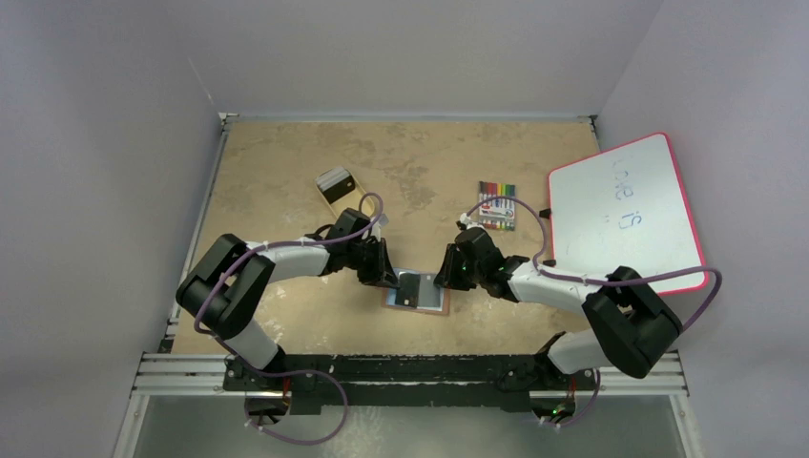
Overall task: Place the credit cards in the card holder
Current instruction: Insert the credit card into the card holder.
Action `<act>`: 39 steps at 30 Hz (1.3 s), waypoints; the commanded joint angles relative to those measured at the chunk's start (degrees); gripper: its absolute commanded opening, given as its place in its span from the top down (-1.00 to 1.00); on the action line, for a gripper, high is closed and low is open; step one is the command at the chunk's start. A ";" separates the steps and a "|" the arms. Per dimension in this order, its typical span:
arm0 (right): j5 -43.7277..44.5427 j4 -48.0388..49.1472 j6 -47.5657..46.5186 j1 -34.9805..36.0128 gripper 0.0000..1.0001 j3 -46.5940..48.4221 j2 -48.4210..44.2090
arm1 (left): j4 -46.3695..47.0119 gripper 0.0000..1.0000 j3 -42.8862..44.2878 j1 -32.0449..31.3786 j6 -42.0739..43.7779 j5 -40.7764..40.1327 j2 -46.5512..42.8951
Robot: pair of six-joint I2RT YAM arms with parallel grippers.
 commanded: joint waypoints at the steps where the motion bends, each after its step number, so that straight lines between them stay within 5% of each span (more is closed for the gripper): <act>1: 1.92 -1.24 -1.04 0.10 0.43 -0.50 -0.85 | 2.18 1.00 2.01 -1.16 -1.29 -1.84 0.25; 29: 2.41 -2.65 0.24 0.07 0.43 -1.07 -5.03 | 11.15 1.00 1.08 -5.28 -8.98 -5.92 2.20; 39: 5.55 -8.16 6.56 0.05 0.10 -2.48 -8.13 | 12.40 1.00 1.09 -7.65 -9.87 -11.17 4.04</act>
